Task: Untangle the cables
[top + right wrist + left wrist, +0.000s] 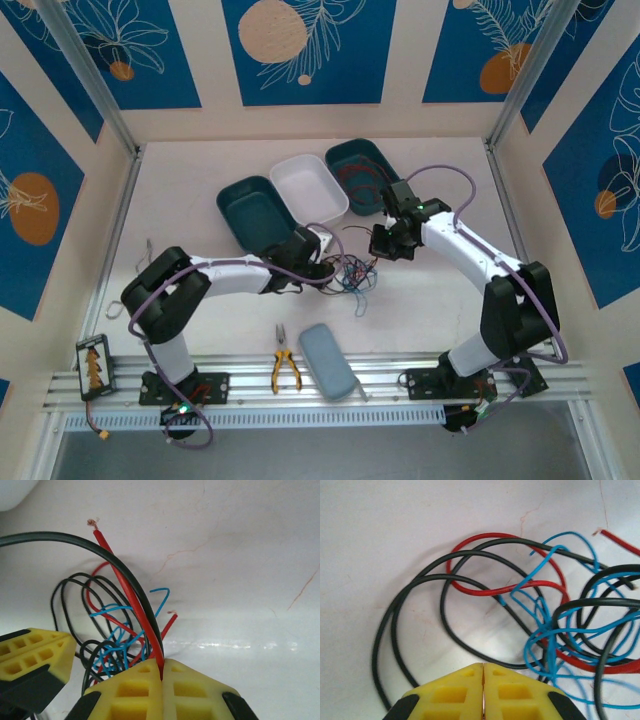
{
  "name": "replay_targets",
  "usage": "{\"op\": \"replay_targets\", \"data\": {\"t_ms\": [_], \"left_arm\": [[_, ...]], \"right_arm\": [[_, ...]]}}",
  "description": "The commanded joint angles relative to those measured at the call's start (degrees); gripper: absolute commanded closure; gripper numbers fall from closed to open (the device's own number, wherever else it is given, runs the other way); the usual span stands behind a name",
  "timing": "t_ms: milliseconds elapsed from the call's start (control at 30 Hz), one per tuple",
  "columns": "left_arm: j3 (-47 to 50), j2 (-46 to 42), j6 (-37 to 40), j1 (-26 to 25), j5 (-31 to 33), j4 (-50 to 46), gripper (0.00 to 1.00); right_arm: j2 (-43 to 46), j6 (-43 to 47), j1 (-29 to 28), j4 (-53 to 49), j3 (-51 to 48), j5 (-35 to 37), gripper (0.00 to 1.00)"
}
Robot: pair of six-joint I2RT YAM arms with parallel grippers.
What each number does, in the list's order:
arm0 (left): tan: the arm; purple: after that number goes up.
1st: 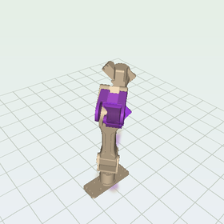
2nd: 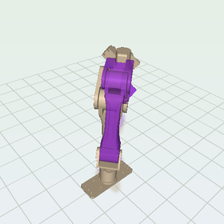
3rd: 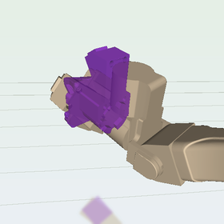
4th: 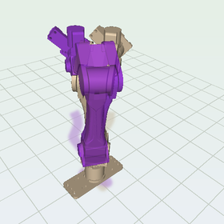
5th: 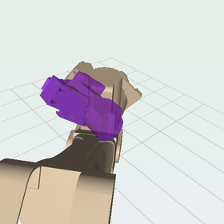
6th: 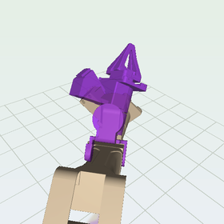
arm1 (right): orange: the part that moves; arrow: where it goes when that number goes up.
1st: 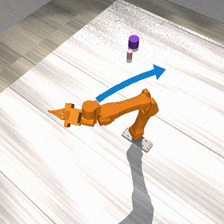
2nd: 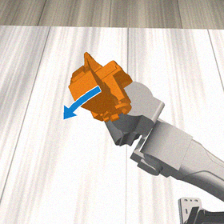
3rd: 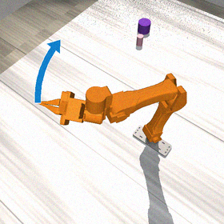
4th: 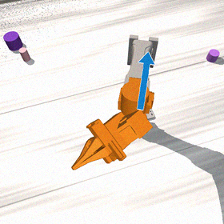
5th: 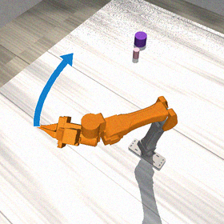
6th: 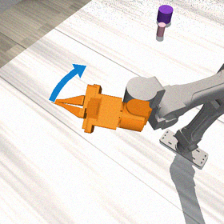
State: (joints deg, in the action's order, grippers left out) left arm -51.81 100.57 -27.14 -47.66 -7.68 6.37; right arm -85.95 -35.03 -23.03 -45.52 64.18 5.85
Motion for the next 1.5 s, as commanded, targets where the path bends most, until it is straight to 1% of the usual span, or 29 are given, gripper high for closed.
{"op": "replay_targets", "data": {"t_ms": [0,133,267,333,433,500,667,767,933,1000,1067,1367,1433,1467], "left_arm": [[1.81,-2.37,-0.02,-0.58,-0.35,-1.78,0.93],[4.85,-5.32,-0.27,-0.62,0.95,-2.99,0.95],[7.18,-7.97,-0.60,-0.74,2.61,-4.07,0.96],[7.60,-8.95,-0.60,-0.68,3.28,-4.22,0.96],[7.72,-9.86,-0.54,-0.71,3.55,-3.72,0.94],[7.44,-10.18,-0.40,-0.72,3.20,-3.10,0.89],[6.45,-10.21,0.65,-1.12,1.76,-0.79,0.72],[5.43,-9.64,2.03,-1.58,0.99,0.56,0.61],[1.80,-6.59,6.39,-3.15,-0.04,2.69,0.46],[-0.78,-4.59,8.77,-3.90,-0.10,2.31,0.38],[-3.05,-2.64,10.36,-4.58,0.05,1.55,0.34],[-10.44,5.89,14.72,-6.02,-0.05,-3.61,0.33],[-11.89,7.33,15.46,-6.29,-0.05,-5.36,0.34],[-12.38,7.88,15.62,-6.38,0.05,-5.92,0.36]], "right_arm": [[2.29,-0.08,-0.04,-2.36,-0.30,-2.35,0.95],[3.71,-0.91,0.00,-1.07,-3.72,-4.68,0.94],[3.69,-1.80,0.16,1.50,-6.71,-7.04,0.88],[3.11,-1.87,0.48,2.20,-7.38,-7.33,0.87],[2.29,-1.85,1.46,3.18,-8.06,-8.29,0.83],[1.98,-1.60,2.13,3.89,-8.37,-8.92,0.82],[2.14,-1.54,3.29,4.75,-8.96,-9.80,0.82],[2.46,-1.43,3.60,4.56,-9.29,-9.94,0.78],[2.67,-1.60,4.59,5.58,-10.75,-10.75,0.78],[2.64,-1.71,4.97,6.09,-11.30,-11.03,0.77],[2.63,-1.71,5.36,6.38,-11.75,-11.21,0.78],[3.45,-1.97,6.90,8.06,-13.35,-13.12,0.77],[3.60,-2.06,7.10,8.33,-13.40,-13.31,0.77],[3.58,-2.18,7.20,8.47,-13.47,-13.38,0.77]]}}
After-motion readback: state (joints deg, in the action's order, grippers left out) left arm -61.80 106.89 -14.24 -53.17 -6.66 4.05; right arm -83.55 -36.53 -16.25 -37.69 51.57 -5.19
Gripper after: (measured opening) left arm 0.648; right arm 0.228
